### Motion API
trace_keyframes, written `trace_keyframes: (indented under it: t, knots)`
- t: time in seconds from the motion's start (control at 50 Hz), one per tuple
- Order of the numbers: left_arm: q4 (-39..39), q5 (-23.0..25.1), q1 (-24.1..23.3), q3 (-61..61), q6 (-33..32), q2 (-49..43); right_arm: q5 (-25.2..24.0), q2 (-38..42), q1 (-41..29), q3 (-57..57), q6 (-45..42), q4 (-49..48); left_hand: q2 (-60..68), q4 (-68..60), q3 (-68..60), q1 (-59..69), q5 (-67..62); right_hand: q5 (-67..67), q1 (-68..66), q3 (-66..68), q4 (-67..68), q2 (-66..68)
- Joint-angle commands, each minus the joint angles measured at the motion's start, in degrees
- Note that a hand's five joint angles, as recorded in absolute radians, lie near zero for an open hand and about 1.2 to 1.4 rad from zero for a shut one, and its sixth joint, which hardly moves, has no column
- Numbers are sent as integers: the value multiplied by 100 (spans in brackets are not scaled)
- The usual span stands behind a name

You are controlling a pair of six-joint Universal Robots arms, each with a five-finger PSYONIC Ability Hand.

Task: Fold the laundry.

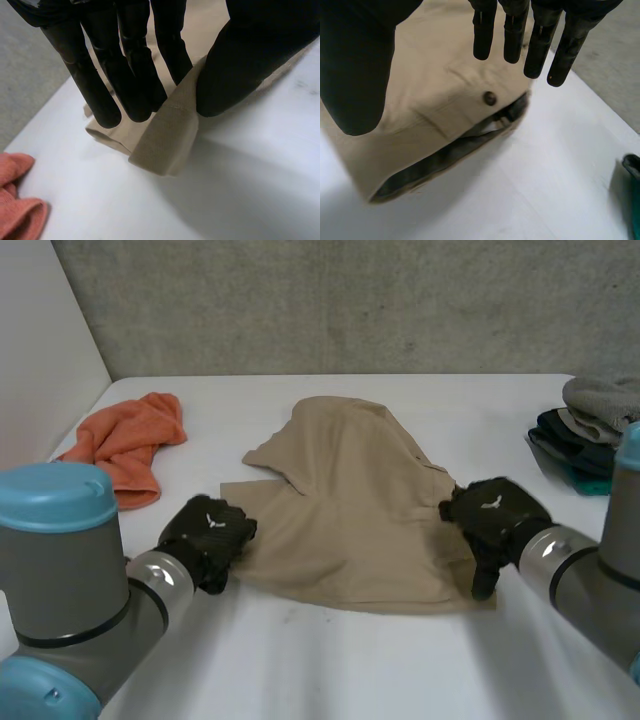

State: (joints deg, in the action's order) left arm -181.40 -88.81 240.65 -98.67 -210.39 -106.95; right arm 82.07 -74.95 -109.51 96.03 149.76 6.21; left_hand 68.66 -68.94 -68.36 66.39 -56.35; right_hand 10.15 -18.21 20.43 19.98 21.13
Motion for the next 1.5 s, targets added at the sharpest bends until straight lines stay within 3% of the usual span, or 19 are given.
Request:
trace_keyframes:
  t: [0.02, 0.26, 0.44, 0.52, 0.6, 0.72, 0.82, 0.92, 0.98, 1.1, 1.18, 1.28, 1.36, 1.44, 1.5]
  knots:
    - [-281, -5, 52, 549, 25, -106, -138, 24, 299, -6, 476, -59, 1134, -1106, -1164, 1361, -1365, 87, -280, 59, 104, -11]
    - [-352, 4, 131, 1447, -2, -862, -279, 129, 264, 390, 572, -234, 1134, -1106, -1164, 1361, -1365, 154, -348, 126, 171, 56]
    - [-361, -31, 175, 1764, 16, -1117, -253, 665, 229, 337, 546, -349, 1134, -1106, -1164, 1361, -1365, 641, -834, 613, 658, 543]
    - [-352, -22, 228, 1764, 16, -1126, -218, 859, 220, 284, 476, -603, 1134, -1106, -1164, 1361, -1365, 1866, -2060, 1839, 1883, 1768]
    - [-308, -22, 228, 1720, 25, -1117, -218, 930, 220, 267, 458, -972, 1134, -1106, -1164, 1361, -1365, 5978, -6172, 5951, 5996, 5880]
    - [121, -31, 140, 1395, -63, -1004, -235, 658, 202, 293, 300, -1105, 1134, -1106, -1164, 1361, -1365, 5985, -6179, 5957, 6002, 5887]
    - [1219, -14, 79, 903, -90, -442, -270, -474, 246, 468, -480, -133, 1134, -1106, -1164, 1361, -1365, 5985, -6179, 5957, 6002, 5887]
    - [2396, 13, -26, 96, -501, 200, -218, -608, 290, 565, -1474, 1284, 1134, -1106, -1164, 1361, -1365, 5985, -6179, 5957, 6002, 5887]
    - [2504, 13, -97, -204, -844, 289, -252, -617, 299, 601, -1922, 1759, 1134, -1106, -1164, 1361, -1365, 5985, -6179, 5957, 6002, 5887]
    - [2311, -13, -124, -232, -1144, 105, -218, -477, 238, 548, -1933, 1497, 1134, -1106, -1164, 1361, -1365, 5985, -6179, 5957, 6002, 5887]
    - [2074, -119, -115, 233, -1241, -571, -165, 129, 211, 259, -1933, 1444, 1134, -1106, -1164, 1361, -1365, 5985, -6179, 5957, 6002, 5887]
    - [1933, -321, -97, 1410, -1232, -1204, -7, 472, 88, -575, -1731, 1392, 1134, -1106, -1164, 1361, -1365, 5985, -6179, 5957, 6002, 5887]
    - [1617, -505, -36, 2719, -1223, -1635, 239, 884, -140, -1891, -1240, 1024, 1134, -1106, -1164, 1361, -1365, 5985, -6179, 5957, 6002, 5887]
    - [871, -532, 87, 3994, -1223, -1952, 458, 1219, -167, -3042, -1045, 393, 1134, -1106, -1164, 1361, -1365, 5985, -6179, 5957, 6002, 5887]
    - [-366, -541, 166, 4838, -1206, -2102, 538, 1325, -167, -3669, -1027, -311, 1134, -1106, -1164, 1361, -1365, 5985, -6179, 5957, 6002, 5887]
